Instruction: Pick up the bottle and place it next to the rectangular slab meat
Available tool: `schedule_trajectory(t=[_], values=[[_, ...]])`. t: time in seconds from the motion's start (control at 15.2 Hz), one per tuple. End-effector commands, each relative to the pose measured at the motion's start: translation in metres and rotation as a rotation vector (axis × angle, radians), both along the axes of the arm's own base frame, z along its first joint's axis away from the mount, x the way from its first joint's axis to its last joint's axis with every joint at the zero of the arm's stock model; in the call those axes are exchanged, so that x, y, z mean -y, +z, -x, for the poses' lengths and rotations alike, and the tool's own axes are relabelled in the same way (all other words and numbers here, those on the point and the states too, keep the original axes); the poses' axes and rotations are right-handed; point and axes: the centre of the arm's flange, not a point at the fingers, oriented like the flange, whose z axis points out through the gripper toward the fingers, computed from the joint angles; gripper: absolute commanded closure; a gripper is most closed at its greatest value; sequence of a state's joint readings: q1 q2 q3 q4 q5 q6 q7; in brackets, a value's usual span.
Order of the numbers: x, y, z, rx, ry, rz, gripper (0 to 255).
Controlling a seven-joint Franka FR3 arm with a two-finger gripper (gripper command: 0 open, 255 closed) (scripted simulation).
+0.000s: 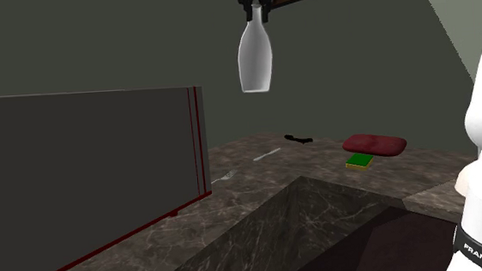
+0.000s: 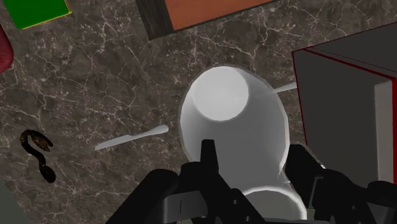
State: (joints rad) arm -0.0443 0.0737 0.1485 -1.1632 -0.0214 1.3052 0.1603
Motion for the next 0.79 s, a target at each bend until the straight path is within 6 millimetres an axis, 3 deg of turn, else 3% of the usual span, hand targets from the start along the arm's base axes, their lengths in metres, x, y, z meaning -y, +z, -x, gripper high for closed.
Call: schedule_trajectory(t=[0.0, 0.73], values=[[0.025, 0.0, 0.01, 0.002, 0.001, -0.001, 255], [0.16, 0.001, 0.064, 0.002, 0.001, -0.001, 255]])
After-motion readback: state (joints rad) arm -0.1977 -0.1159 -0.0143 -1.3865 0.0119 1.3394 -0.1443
